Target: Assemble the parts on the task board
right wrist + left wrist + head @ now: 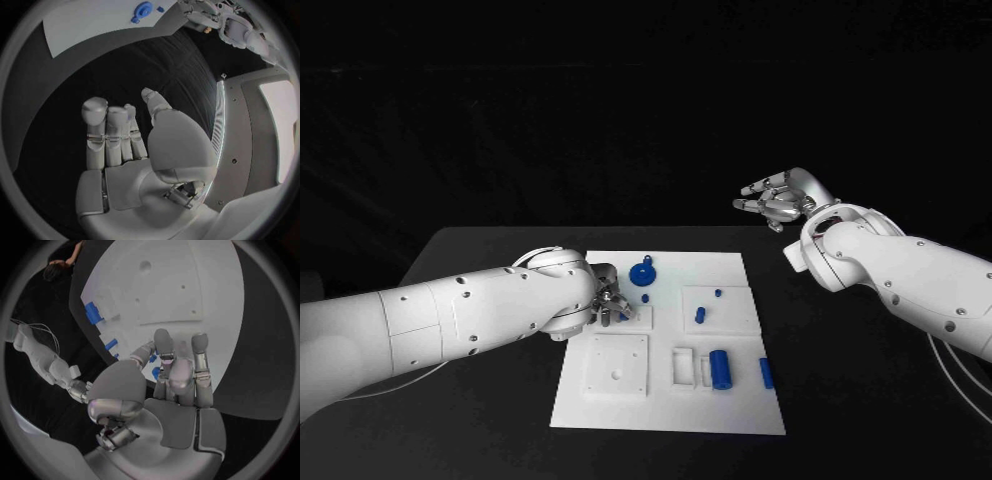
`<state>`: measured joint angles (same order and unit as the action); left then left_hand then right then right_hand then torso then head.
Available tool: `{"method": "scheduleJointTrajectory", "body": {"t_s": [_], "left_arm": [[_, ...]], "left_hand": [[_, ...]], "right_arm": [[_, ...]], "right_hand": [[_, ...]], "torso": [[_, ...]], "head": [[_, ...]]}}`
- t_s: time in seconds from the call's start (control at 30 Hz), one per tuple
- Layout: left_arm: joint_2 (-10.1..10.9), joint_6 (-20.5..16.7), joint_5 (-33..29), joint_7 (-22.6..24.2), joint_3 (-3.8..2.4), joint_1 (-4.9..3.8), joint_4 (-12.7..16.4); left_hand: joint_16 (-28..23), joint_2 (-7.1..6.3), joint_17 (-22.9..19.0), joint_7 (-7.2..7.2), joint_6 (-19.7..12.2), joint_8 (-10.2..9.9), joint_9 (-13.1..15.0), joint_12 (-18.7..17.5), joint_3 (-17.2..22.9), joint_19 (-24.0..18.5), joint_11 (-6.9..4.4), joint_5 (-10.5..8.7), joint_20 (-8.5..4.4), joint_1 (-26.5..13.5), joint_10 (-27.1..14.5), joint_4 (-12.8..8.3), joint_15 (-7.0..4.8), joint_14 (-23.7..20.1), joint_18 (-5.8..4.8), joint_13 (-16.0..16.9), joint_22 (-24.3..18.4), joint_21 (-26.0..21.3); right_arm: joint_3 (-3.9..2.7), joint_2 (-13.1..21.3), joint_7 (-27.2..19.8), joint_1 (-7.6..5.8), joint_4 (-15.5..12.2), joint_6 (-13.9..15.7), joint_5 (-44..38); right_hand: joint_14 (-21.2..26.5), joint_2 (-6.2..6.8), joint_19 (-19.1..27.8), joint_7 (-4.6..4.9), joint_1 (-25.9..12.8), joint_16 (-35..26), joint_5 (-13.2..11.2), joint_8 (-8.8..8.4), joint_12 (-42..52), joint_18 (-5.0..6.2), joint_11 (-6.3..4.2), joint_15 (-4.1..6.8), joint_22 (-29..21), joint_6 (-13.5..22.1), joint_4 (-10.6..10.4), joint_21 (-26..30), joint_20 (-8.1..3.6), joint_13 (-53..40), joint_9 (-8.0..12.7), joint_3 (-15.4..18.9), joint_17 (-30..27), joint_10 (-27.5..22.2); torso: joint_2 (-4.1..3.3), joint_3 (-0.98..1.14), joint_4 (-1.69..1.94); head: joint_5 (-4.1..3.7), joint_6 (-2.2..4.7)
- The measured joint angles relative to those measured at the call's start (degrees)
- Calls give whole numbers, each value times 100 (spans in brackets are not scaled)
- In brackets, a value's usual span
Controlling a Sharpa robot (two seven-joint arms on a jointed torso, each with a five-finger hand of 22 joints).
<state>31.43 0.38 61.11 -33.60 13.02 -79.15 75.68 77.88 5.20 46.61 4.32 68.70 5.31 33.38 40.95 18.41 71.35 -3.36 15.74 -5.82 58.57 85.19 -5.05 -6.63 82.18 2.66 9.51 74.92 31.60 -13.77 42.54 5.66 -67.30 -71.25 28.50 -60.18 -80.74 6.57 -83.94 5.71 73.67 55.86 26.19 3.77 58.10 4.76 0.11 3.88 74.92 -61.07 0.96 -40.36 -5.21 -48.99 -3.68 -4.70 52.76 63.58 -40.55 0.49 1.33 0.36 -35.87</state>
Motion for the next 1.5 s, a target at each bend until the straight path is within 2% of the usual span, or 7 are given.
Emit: {"method": "scheduleJointTrajectory", "body": {"t_s": [0.77,0.93,1.0,1.03,1.1,1.33,1.5], "left_arm": [[-45,118,47,-18,0,1,-33],[-50,137,47,-17,-2,1,-53],[-47,146,48,-18,2,3,-67],[-45,169,46,-21,27,22,-71],[-48,201,31,-21,45,73,-53],[-13,273,9,-77,68,102,-67],[10,283,1,-104,72,109,-57]], "left_hand": [[21,122,72,8,35,61,214,50,-40,0,11,-143,81,61,11,204,1,1,88,-117,-1,0],[21,120,46,3,47,63,264,50,-131,-21,11,-426,101,59,11,294,1,1,88,-146,-1,0],[21,5,12,-104,155,57,245,50,-291,-6,11,-631,117,-1,11,414,1,1,89,-164,-1,0],[21,-68,-2,-478,1015,-15,9,49,-359,0,-52,-709,122,-47,-55,482,1,1,89,-175,-1,0],[-6,-199,-29,-753,1464,16,15,49,-479,0,-128,-852,122,-107,-130,603,0,1,90,-197,-1,0],[-28,-944,-54,-792,1503,18,88,49,-296,0,-133,-1226,122,-205,-136,1371,0,0,89,-260,-2,0],[-28,-1109,-54,-792,1503,18,96,49,-207,0,-133,-1249,122,-144,-136,1637,0,0,89,-279,-2,0]], "right_arm": [[1,-18,-3,4,22,-14,0],[1,-18,-3,5,28,-18,0],[1,-18,-3,6,29,-20,0],[1,-16,-4,6,29,-21,0],[0,-15,-4,7,33,-22,-1],[0,-11,-4,12,38,-25,-1],[0,-8,-4,17,40,-27,-1]], "right_hand": [[0,0,0,0,0,0,0,0,0,0,0,0,-1,0,31,0,0,1,0,-31,-1,0],[0,0,0,0,1,0,0,0,0,0,0,0,-1,0,31,0,0,0,0,-31,-1,0],[0,-1,0,0,-5,0,0,0,0,0,0,0,-1,0,31,0,0,1,0,-31,-2,0],[0,-6,0,0,-43,0,0,0,0,0,0,0,-1,0,31,0,0,1,0,-31,-2,0],[0,-8,0,0,-55,0,0,0,0,0,0,0,-1,0,31,0,0,1,0,-31,-2,0],[0,-1,0,0,-61,0,0,0,0,0,0,0,-1,0,31,0,0,1,0,-31,-2,0],[0,-1,0,0,-61,0,23,0,0,-1,0,0,-1,0,31,0,0,6,0,-31,-2,0]], "torso": [[2,-7,-2],[3,-7,-3],[4,-8,-3],[4,-8,-3],[4,-10,-3],[3,-14,-3],[2,-15,-5]], "head": [[-30,1],[-30,7],[-30,3],[-29,2],[-28,-2],[-27,5],[-27,8]]}}
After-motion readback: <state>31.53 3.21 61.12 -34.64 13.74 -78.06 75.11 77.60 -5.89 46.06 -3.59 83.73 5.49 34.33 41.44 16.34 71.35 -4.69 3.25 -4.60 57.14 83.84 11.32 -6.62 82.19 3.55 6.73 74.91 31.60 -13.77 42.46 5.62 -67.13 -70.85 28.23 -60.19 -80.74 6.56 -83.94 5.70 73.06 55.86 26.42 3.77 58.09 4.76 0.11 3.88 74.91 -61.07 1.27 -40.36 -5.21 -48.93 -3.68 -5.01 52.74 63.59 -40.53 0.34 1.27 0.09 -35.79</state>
